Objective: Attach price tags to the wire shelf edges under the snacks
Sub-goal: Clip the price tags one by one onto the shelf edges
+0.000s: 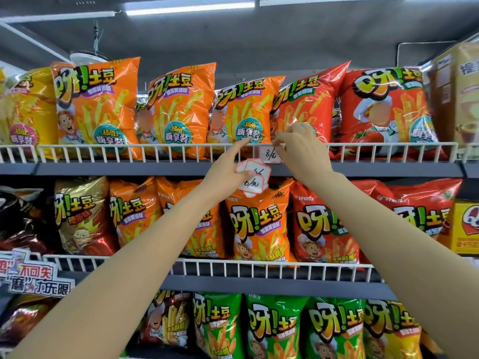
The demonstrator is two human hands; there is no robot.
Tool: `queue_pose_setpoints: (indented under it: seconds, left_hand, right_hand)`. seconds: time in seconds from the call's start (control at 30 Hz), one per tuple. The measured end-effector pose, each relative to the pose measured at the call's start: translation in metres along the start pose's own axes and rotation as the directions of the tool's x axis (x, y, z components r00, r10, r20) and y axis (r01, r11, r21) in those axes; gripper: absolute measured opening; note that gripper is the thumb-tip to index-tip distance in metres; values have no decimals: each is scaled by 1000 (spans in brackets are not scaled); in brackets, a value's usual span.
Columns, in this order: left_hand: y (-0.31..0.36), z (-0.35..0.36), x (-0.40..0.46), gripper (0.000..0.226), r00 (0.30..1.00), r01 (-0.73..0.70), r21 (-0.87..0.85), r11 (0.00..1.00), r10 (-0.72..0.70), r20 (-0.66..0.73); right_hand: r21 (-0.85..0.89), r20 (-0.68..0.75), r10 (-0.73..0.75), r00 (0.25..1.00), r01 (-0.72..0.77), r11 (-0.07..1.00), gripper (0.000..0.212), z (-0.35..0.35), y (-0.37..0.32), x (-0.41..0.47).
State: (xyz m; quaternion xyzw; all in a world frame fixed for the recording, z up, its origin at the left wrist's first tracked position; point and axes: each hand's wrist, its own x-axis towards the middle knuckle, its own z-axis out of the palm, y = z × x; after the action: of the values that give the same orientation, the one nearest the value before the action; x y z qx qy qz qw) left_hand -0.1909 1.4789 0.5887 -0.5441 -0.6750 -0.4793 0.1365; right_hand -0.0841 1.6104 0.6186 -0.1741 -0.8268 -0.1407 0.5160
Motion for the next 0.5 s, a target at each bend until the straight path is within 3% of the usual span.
queue_pose_setpoints:
  seconds: [0.07, 0.13, 0.23, 0.37, 0.5]
  left_hand:
    - [1, 2, -6, 62, 996, -4, -56, 998, -1, -94]
    - [0, 2, -14, 46, 985, 11, -133, 991, -34, -168]
    - [4, 1, -35, 24, 979, 60, -209, 976, -98, -177]
    - [4, 5, -65, 14, 981, 125, -382, 915, -172, -90]
    - [-3, 6, -91, 13, 963, 221, -578, 786, -271, 0]
  right_hand:
    - [61, 23, 27, 999, -29, 998, 27, -1, -2, -6]
    - [269, 19, 67, 998, -69, 961, 27, -5, -8, -19]
    - [637, 201, 110, 973, -215, 740, 25, -15, -26, -45]
    - [750, 293, 144, 945, -320, 579, 16, -13, -42, -74]
    - [813, 346, 211, 914, -405, 419, 12, -7, -54, -102]
